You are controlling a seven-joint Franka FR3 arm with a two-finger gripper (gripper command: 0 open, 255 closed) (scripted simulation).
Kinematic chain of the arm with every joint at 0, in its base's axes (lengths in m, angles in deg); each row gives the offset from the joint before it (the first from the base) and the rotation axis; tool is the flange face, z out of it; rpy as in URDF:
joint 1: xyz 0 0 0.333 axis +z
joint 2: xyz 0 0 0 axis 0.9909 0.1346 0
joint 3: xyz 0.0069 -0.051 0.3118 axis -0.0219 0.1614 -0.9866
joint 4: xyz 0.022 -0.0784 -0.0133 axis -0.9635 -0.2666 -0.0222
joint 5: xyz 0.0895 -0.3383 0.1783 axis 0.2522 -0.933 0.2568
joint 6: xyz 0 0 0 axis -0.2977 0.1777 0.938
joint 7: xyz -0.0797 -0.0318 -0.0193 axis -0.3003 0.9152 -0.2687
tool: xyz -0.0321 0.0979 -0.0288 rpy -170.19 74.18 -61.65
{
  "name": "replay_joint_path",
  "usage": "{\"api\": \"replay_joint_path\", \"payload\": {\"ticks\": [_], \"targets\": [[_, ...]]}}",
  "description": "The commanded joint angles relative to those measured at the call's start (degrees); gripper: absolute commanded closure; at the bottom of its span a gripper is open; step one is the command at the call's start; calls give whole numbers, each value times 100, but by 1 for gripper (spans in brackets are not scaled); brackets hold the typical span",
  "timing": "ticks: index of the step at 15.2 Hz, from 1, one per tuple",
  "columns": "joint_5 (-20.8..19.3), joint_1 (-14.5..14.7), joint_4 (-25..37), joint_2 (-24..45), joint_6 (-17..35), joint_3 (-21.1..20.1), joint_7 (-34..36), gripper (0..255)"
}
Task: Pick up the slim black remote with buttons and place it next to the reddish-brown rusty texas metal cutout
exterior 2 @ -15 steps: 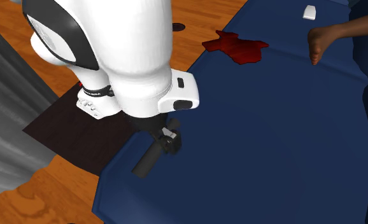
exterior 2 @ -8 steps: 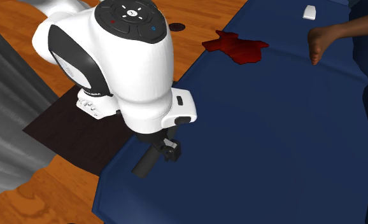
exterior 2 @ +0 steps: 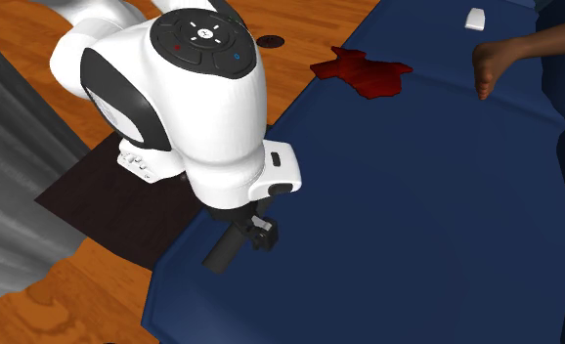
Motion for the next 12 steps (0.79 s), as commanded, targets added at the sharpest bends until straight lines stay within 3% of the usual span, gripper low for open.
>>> {"api": "replay_joint_path", "payload": {"ticks": [1,2,12], "targets": [[0,0,0,0,0,0,0,0],[0,0,0,0,0,0,0,255],[-33,-32,29,-83,-105,-48,29,255]]}}
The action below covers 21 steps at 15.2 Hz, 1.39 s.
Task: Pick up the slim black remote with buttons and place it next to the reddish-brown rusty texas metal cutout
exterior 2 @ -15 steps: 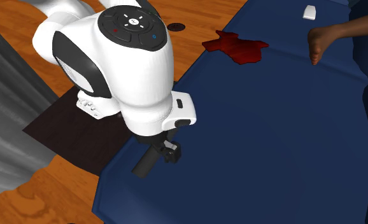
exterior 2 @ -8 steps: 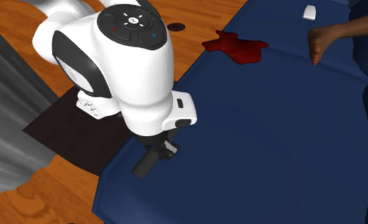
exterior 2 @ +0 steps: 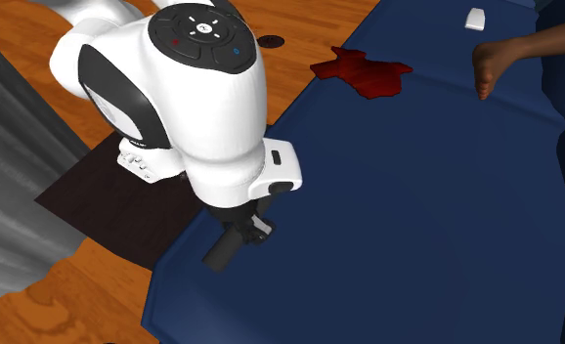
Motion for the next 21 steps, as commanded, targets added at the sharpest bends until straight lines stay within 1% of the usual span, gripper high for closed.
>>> {"api": "replay_joint_path", "payload": {"ticks": [1,8,16,21], "targets": [[-45,-46,40,-118,-163,-67,38,255],[-151,-202,287,-602,-867,-378,167,255],[-148,-295,625,-992,-1585,-677,231,255],[380,263,919,-433,-1425,-920,656,255]]}}
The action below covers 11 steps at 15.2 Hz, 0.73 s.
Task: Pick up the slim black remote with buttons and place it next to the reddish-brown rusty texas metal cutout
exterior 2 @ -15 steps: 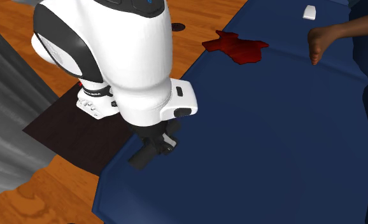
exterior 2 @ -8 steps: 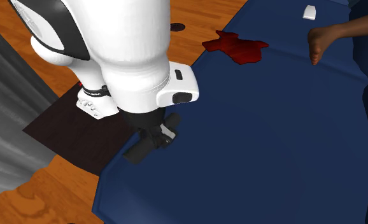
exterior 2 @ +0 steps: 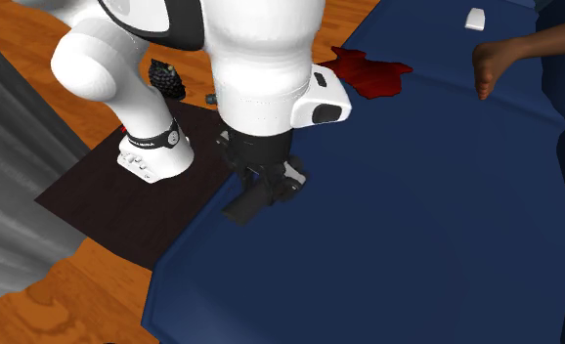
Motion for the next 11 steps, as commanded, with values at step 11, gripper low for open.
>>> {"api": "replay_joint_path", "payload": {"ticks": [11], "targets": [[1460,1136,1347,1784,144,-413,539,255]]}}
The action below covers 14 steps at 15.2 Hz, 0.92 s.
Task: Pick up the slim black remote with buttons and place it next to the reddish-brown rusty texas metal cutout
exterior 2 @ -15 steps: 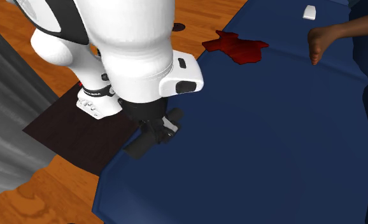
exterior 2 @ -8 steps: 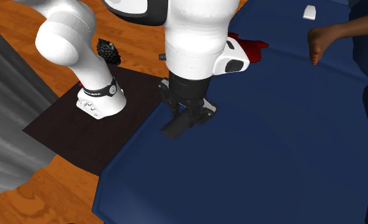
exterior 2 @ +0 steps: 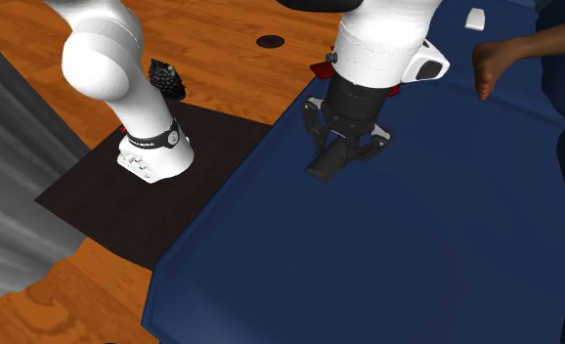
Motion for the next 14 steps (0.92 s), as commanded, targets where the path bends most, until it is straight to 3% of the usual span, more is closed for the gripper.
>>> {"api": "replay_joint_path", "payload": {"ticks": [1,7,14], "targets": [[318,152,358,436,4,-40,0,255],[1043,393,1424,1488,-207,-280,111,255],[1738,400,3029,2780,-703,-608,305,255]]}}
